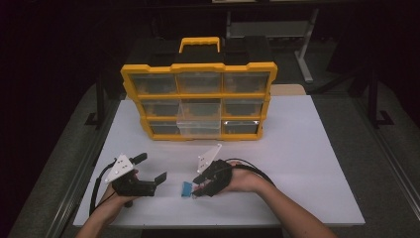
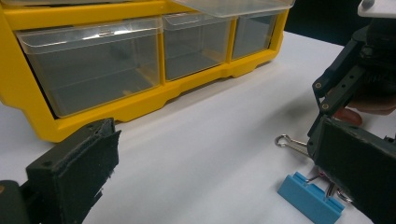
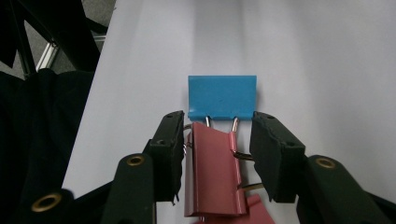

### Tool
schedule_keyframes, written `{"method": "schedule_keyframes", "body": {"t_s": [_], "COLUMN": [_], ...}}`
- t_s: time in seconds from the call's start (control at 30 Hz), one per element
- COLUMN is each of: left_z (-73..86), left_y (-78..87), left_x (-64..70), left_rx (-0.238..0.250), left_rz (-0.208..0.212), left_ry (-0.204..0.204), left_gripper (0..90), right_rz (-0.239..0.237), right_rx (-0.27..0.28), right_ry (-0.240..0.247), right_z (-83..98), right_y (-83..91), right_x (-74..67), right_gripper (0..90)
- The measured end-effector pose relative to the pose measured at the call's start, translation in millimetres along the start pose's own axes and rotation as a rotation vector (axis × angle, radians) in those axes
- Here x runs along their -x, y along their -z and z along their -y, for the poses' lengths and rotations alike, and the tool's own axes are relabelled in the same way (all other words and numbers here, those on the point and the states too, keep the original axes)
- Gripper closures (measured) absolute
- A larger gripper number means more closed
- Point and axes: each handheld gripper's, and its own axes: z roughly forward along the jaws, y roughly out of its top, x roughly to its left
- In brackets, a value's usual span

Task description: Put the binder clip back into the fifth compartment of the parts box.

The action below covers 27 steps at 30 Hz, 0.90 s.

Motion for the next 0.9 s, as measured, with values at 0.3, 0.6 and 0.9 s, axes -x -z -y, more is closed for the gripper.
{"method": "schedule_keyframes", "body": {"t_s": [0.3, 0.6, 0.9], "left_z": [0.2, 0.1, 0.1], "left_y": [-0.3, -0.2, -0.3], "left_x": [0.8, 0.7, 1.1], "left_rx": [-0.005, -0.005, -0.006], "left_rz": [0.002, 0.002, 0.003], "left_ry": [0.003, 0.001, 0.003], "left_gripper": [0.0, 0.0, 0.0], "right_rz": [0.009, 0.010, 0.012], "right_rx": [-0.025, -0.043, -0.027], "right_ry": [-0.007, 0.001, -0.010], "right_z": [3.3, 4.3, 3.3], "right_y": [4.5, 3.5, 6.7], "right_x": [-5.6, -5.3, -4.9], "right_gripper": [52.2, 61.9, 64.2]}}
